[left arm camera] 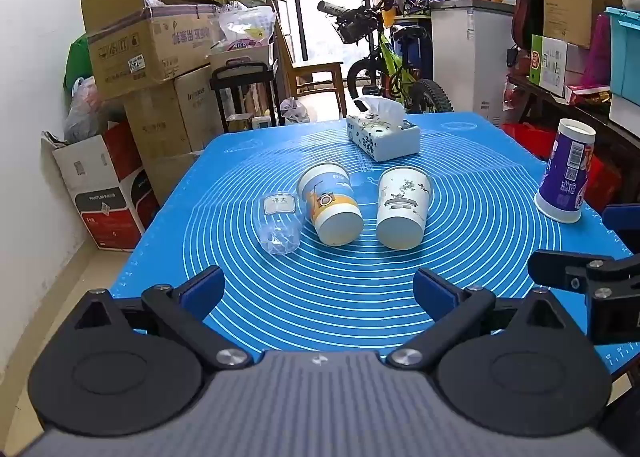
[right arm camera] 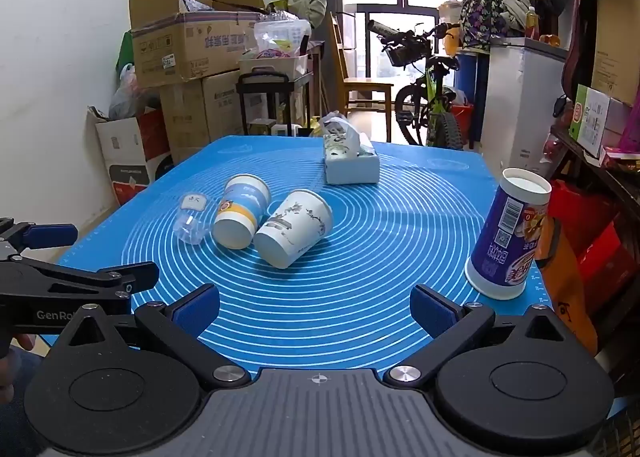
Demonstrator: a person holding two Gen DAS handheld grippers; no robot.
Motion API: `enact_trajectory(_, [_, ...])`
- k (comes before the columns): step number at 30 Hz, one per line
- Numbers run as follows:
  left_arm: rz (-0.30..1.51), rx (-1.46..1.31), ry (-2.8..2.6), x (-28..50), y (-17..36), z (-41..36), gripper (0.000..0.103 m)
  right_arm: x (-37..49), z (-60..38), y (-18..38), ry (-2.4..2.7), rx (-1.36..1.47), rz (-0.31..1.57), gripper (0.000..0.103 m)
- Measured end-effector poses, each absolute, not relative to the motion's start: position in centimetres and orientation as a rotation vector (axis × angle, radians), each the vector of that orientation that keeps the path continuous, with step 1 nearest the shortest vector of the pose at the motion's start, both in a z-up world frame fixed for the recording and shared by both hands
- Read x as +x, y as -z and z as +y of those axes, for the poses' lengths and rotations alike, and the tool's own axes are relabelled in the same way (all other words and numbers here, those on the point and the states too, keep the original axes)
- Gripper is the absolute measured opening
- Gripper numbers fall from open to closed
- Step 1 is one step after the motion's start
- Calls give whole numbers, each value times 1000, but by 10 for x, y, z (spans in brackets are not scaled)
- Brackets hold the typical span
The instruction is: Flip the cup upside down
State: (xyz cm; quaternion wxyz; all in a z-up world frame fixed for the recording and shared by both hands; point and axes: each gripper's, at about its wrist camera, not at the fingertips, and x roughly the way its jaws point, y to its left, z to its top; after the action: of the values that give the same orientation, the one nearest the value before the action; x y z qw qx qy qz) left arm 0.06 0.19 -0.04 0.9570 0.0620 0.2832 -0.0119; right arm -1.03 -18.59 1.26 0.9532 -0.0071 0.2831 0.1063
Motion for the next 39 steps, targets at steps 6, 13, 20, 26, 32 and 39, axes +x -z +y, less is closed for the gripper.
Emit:
enact_trajectory(6, [564,156,22,-1,1,-1,100,-11,-187,-14,-223,1,579,101])
enact_trajectory(13, [564,146,11,-3,-3,-1,100,-15,-186,-17,-224,2,577,101])
enact_trajectory(20, [561,146,4,-2,-2,1,100,-10,-190,-12,-222,4,582,101])
enact_trajectory(26, [568,146,7,-1,-1,1,100,-6,-190,-9,-220,2,589,101])
enact_trajectory(32, [569,141,9,-1,-1,1,100,-7,-190,-10,-219,1,589,101])
enact_trajectory(39, [562,139,12,0,-1,-1,100,-8,-192,-14,-213,-11,580,101])
